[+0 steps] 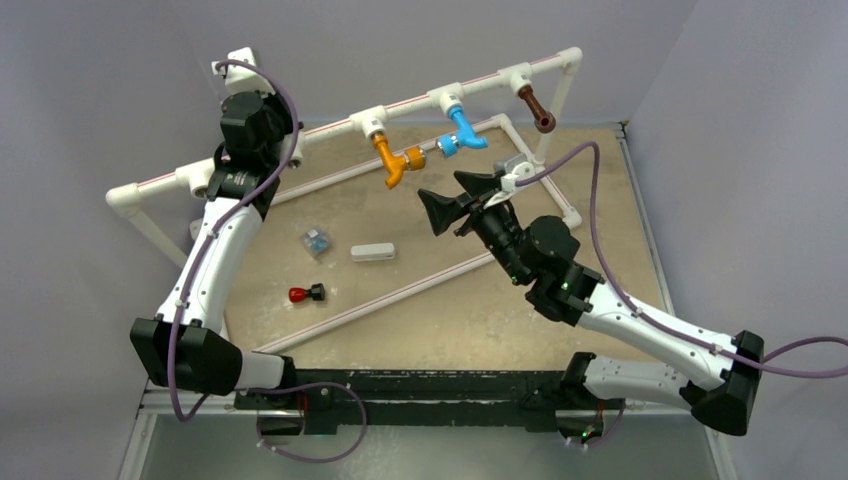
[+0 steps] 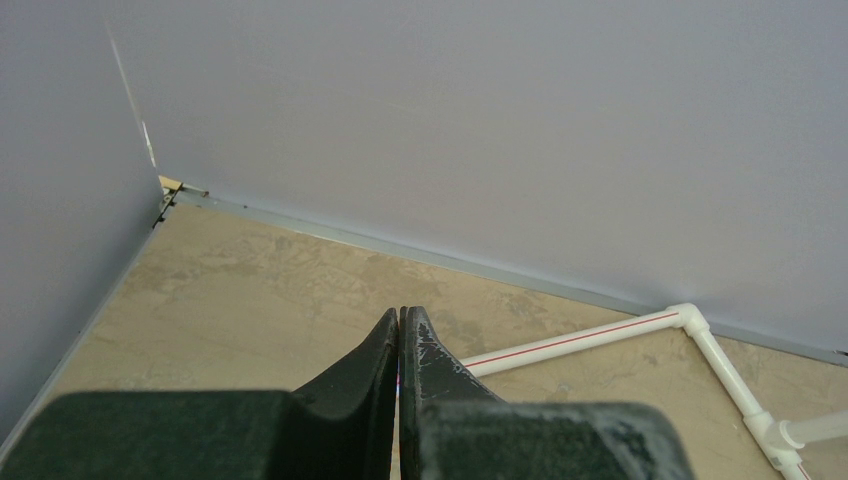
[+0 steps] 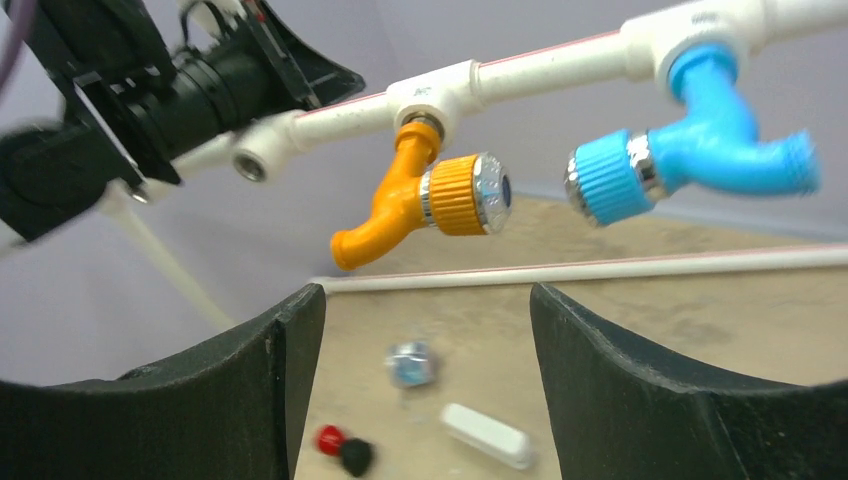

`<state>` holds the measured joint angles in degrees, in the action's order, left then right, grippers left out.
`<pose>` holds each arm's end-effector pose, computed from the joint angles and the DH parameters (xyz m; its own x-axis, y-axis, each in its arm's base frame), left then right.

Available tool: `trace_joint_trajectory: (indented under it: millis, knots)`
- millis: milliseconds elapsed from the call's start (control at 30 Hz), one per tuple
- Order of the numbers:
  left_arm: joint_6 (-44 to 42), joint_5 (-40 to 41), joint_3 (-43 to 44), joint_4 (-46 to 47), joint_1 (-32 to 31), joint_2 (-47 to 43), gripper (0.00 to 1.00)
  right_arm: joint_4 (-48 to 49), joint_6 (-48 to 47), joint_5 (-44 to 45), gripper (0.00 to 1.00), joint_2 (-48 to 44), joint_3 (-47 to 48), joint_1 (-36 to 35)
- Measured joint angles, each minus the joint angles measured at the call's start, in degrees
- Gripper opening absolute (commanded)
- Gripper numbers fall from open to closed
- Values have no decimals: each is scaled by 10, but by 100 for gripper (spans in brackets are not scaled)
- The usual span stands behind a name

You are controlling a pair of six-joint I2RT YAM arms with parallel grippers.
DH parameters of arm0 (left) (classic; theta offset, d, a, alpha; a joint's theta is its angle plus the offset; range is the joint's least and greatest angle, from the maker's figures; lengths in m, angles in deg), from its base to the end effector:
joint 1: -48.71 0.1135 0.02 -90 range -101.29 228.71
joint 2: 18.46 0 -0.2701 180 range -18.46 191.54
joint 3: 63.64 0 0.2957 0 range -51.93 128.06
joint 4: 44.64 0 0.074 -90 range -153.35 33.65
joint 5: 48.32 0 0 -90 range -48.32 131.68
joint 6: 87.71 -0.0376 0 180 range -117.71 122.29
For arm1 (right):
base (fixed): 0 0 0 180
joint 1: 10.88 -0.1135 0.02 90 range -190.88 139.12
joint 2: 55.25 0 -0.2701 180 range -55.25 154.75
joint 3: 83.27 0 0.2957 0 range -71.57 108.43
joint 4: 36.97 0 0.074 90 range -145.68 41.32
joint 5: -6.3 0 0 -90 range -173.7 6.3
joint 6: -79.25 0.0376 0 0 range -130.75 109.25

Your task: Install the water faucets

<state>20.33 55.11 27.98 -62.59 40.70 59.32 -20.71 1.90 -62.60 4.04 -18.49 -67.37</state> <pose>0.3579 -0.0415 0.4403 -0.0384 -0.2988 -0.9536 -0.1112 0.9496 -0.2931 0.1646 0.2241 0.4144 0.0697 0.4753 -0.8770 -0.6237 0.7069 0.3336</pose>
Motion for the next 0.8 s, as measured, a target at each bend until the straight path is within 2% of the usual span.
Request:
trace_joint_trajectory:
  millis: [133, 367, 600, 800]
  knots:
    - [0, 0, 0, 0, 0, 1, 0, -42, -136, -4, 75, 16, 42, 0]
    - [0, -1, 1, -1, 1, 1, 0, -58, -378, -5, 81, 35, 43, -22]
    - [0, -2, 1, -1, 1, 1, 0, -29, -603, 4, 83, 42, 21, -52]
    - [0, -2, 1, -1, 1, 2, 0, 21, -757, 9, 84, 72, 19, -69]
